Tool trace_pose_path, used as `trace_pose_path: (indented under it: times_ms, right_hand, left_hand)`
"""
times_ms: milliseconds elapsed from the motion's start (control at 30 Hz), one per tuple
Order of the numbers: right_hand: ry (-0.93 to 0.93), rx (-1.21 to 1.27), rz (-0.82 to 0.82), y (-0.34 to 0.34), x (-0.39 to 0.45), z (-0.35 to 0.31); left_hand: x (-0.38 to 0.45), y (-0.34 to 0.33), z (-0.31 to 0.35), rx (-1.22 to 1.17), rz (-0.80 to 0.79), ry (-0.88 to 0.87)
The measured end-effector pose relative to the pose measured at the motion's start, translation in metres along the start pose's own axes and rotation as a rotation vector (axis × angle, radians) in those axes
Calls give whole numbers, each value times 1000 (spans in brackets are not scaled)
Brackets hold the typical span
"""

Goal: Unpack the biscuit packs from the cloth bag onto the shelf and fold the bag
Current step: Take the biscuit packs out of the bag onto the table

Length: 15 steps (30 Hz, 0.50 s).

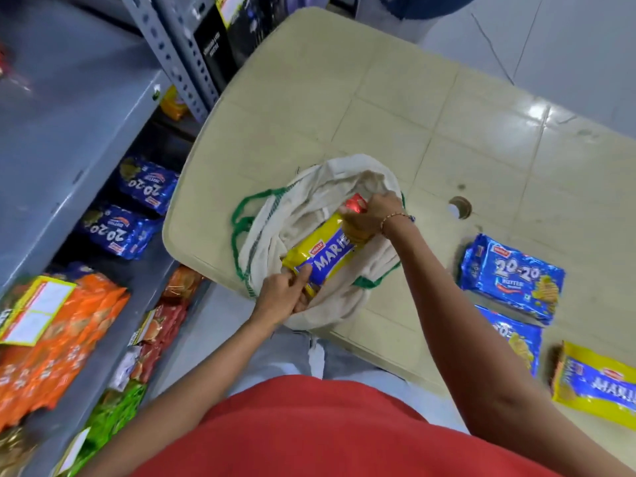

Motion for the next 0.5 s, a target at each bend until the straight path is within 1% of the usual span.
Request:
trace_pose_path:
  times_ms: [100,167,233,267,367,433,500]
  right_hand:
    - [-100,240,-117,-3,-4,17]
    - [-86,314,-127,0,-7,19]
    - [-45,353,-91,6,-9,15]
    - [-23,365,-62,11,-9,10]
    - [53,390,87,31,-10,-9]
    - [95,517,173,47,-12,-19]
    - [110,685,211,56,-14,-24]
  left_hand:
    - [16,19,14,-11,92,13]
    - [31,33,24,-70,98,19]
    - [48,49,34,-128,74,41]
    - [56,61,42,-120,92,34]
    - [70,110,71,15,255,-2]
    - [69,142,94,62,392,-48]
    - [62,165,111,61,491,-72]
Point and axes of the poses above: each hand's wrist, its own x-axis towards the middle knuckle, its own y-axis out of the back of the hand, z = x × y, the point moved 8 cm from there along x, towards the middle knuckle, and after that the axes turned 14 degrees about x, right-handed, at the moved point
